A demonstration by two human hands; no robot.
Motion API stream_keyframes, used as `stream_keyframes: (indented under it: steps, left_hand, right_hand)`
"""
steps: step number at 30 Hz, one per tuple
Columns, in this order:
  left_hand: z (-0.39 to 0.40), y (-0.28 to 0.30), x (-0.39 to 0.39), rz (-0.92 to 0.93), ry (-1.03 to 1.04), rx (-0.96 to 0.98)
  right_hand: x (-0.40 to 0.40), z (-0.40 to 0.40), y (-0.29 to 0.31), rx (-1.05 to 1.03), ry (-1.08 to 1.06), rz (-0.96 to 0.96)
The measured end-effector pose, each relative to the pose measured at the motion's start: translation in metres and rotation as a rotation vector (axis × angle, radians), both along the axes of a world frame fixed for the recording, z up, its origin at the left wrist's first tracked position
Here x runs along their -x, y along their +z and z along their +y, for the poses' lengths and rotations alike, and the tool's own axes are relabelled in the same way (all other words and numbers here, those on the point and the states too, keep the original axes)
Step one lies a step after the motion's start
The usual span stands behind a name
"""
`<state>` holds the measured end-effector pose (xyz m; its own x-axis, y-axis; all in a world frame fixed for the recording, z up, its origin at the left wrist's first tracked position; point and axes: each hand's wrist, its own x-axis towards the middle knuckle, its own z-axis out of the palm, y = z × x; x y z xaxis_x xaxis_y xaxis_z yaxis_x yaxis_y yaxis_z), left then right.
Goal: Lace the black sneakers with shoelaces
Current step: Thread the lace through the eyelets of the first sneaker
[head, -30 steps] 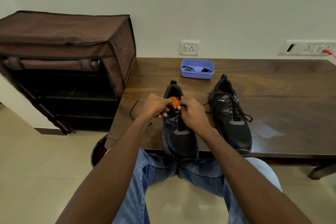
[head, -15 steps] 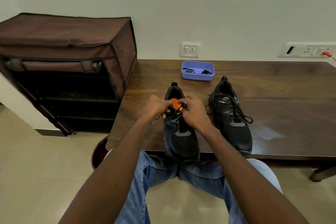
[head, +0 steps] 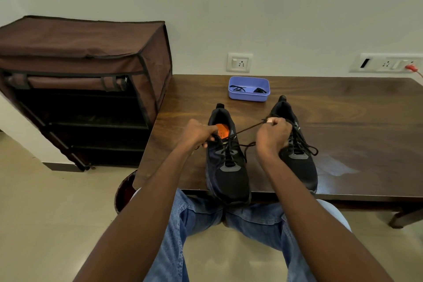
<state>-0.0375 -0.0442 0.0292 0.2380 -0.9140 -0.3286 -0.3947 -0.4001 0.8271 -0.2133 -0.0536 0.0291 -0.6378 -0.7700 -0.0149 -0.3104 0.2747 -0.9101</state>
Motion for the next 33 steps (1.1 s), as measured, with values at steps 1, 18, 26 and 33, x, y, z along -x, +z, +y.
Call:
stream_keyframes:
  steps: [1,18,26,33]
  left_hand:
    - [0.0,0.0,0.0,0.002,0.0,0.003]
    - [0.0,-0.002,-0.001,0.031,0.016,0.002]
    - [0.0,-0.001,-0.001,0.017,0.009,0.0]
    - [-0.001,-0.003,0.0,-0.003,0.014,-0.009]
  right_hand:
    - [0.001,0.0,-0.002,-0.024,0.069,0.117]
    - [-0.014,0.006,-0.009,0.214,0.189,0.111]
    - [-0.011,0.001,-0.016,0.15,0.742,0.497]
    - [-0.026,0.006,-0.029,0.064,0.974,0.628]
